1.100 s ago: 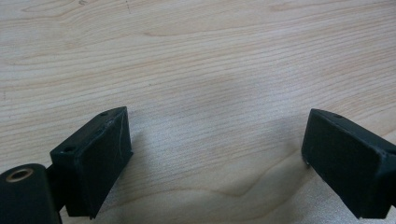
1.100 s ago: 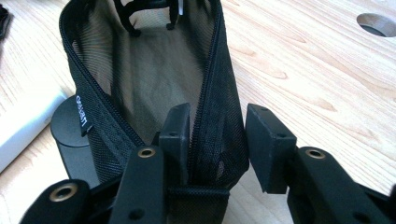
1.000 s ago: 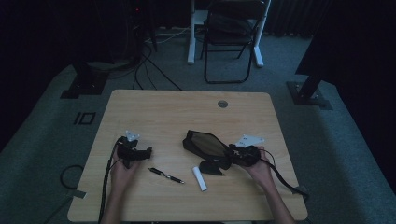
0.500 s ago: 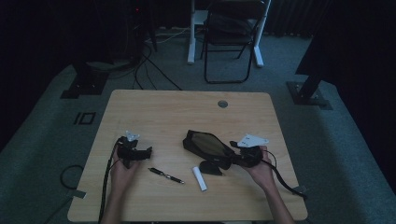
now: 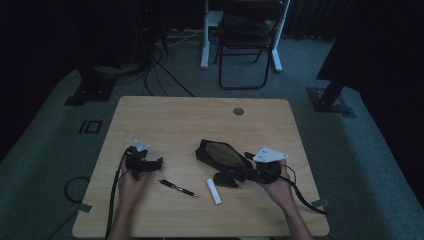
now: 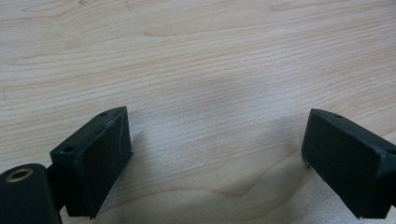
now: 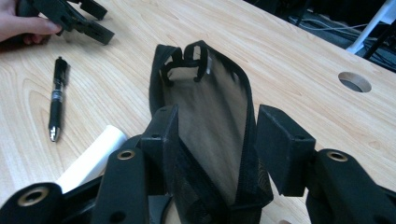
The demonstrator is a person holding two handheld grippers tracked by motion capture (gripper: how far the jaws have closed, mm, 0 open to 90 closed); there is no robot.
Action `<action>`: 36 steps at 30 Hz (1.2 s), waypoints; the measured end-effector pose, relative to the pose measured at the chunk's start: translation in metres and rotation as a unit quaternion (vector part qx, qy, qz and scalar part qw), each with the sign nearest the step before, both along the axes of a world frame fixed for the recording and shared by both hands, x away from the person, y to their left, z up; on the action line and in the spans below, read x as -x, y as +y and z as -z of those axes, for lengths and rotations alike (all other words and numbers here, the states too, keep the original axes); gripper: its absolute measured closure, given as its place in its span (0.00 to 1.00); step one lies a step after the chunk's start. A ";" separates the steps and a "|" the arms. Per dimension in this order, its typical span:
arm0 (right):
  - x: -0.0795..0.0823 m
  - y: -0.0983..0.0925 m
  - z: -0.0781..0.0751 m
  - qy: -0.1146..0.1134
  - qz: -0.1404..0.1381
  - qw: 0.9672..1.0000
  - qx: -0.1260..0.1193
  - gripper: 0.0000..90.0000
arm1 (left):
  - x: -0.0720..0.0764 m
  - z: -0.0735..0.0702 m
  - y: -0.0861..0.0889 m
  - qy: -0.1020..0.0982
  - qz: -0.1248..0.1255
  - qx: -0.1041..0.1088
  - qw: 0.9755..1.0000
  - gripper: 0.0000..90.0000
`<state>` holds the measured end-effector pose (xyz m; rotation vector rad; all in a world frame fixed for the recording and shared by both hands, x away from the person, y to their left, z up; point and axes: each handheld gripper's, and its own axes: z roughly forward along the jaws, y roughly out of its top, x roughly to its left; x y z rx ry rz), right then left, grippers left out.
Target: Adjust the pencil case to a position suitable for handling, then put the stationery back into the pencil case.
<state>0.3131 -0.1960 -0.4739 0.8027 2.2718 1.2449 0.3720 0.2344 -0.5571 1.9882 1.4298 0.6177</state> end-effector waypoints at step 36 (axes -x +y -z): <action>0.035 0.047 0.014 0.022 -0.038 0.999 0.004 0.48 | 0.000 0.000 0.000 0.000 -0.001 0.000 1.000 0.09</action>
